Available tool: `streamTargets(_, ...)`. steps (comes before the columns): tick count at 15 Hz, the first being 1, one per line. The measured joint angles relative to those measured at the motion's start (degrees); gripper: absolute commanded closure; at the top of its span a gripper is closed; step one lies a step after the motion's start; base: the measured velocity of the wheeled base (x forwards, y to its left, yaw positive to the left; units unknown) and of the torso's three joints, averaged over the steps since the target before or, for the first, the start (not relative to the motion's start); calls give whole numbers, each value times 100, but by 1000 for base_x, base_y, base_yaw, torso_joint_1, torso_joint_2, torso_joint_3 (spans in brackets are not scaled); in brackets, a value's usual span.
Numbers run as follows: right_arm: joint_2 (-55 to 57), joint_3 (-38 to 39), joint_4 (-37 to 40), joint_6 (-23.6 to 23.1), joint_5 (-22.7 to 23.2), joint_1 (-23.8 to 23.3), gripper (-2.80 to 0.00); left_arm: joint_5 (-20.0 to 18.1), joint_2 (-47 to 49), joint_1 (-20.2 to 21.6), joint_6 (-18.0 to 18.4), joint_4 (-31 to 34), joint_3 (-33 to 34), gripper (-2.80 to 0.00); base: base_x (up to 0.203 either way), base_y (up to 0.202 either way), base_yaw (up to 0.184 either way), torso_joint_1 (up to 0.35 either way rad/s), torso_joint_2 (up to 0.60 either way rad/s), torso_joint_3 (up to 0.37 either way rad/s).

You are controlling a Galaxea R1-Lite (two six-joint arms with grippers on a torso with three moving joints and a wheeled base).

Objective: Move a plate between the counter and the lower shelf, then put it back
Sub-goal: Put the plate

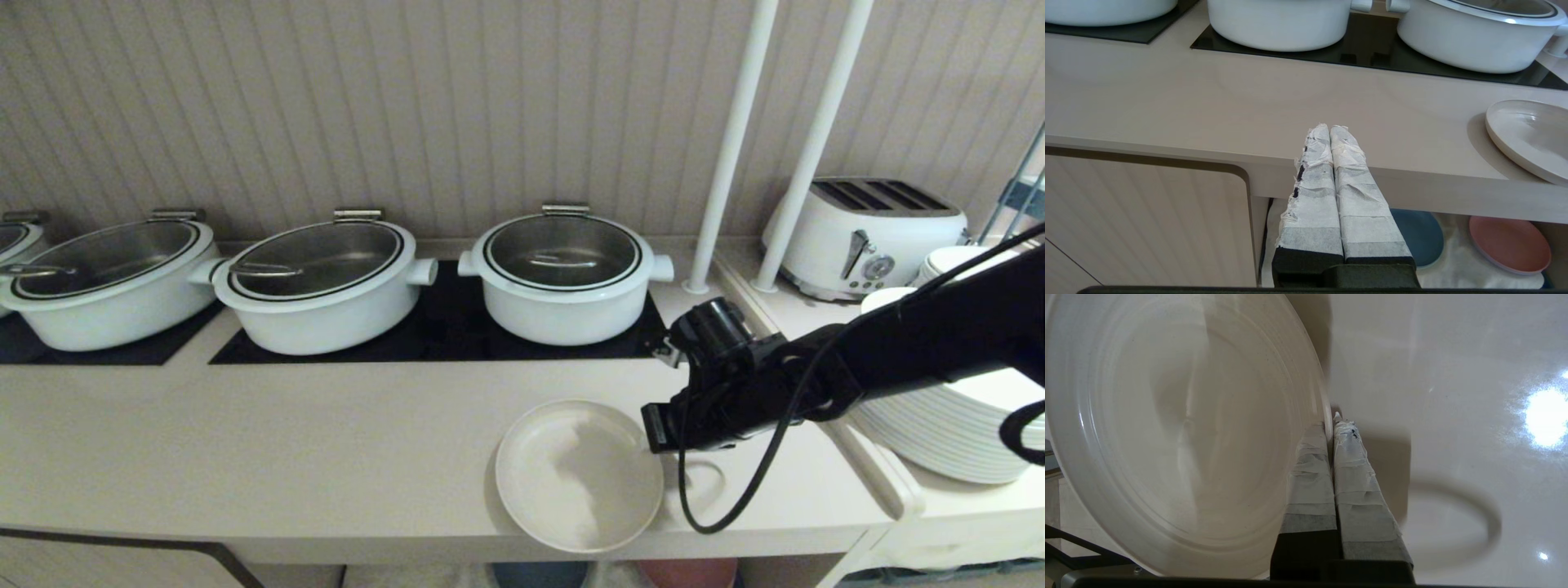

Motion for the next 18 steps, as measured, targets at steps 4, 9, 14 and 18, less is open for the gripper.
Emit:
streamTargets(4,63,-82,-43,9,-1,-15,0,0,0,0,0,-2,0,0,0,0,0,0,0,0)
streamTargets(9,149,-241,-41,243,-4,-52,0,0,0,0,-2,-2,0,0,0,0,0,0,0,0)
streamTargets(14,224,-267,-50,246,-4,-69,0,0,0,0,-2,-2,0,0,0,0,0,0,0,0)
streamTargets(18,231,-302,-46,245,-3,-116,0,-1,0,0,0,-2,0,0,0,0,0,0,0,0)
